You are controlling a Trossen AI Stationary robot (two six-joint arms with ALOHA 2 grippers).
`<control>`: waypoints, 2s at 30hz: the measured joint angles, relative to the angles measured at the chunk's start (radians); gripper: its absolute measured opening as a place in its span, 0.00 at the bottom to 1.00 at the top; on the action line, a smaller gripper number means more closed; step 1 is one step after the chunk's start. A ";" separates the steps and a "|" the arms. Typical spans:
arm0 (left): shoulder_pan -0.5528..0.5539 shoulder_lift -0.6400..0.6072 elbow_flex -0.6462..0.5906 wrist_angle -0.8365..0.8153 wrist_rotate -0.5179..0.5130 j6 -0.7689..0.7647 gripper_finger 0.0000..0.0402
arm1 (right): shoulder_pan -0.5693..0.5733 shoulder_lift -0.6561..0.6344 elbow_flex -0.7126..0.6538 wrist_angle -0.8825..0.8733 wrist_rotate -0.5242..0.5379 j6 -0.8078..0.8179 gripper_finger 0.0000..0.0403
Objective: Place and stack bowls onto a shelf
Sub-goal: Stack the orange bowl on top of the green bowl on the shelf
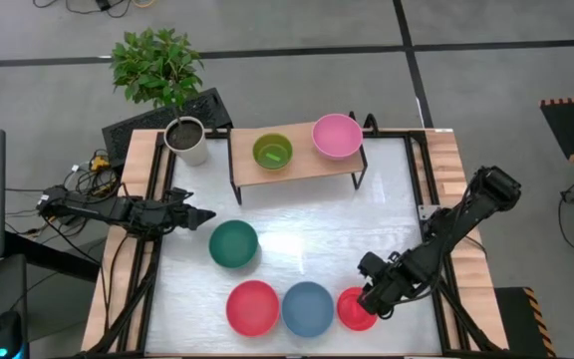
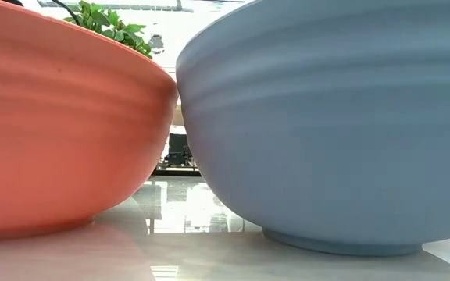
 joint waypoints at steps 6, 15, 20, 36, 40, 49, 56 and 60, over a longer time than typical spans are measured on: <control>0.000 0.000 0.000 0.000 0.001 -0.001 0.35 | -0.006 0.001 -0.042 0.078 0.000 0.002 0.54; 0.000 0.000 0.000 -0.001 0.000 0.000 0.35 | -0.005 0.002 -0.127 0.189 -0.002 0.025 0.54; 0.000 0.000 0.000 -0.002 0.000 0.000 0.35 | -0.005 0.002 -0.166 0.252 -0.027 0.025 0.49; 0.000 0.000 0.001 -0.003 -0.065 0.000 0.35 | -0.060 -0.002 -0.172 0.122 -0.047 0.136 0.06; 0.000 0.000 0.001 -0.003 -0.075 0.000 0.35 | -0.096 -0.022 -0.174 0.088 -0.021 0.130 0.06; 0.000 0.000 0.001 -0.003 -0.084 0.007 0.35 | -0.223 -0.158 -0.175 -0.017 0.031 0.024 0.06; 0.000 0.000 0.001 -0.003 -0.079 0.007 0.35 | -0.364 -0.278 -0.162 0.025 0.041 -0.047 0.06; 0.000 0.000 0.001 -0.003 -0.083 0.022 0.35 | -0.429 -0.310 -0.102 0.090 0.041 -0.140 0.06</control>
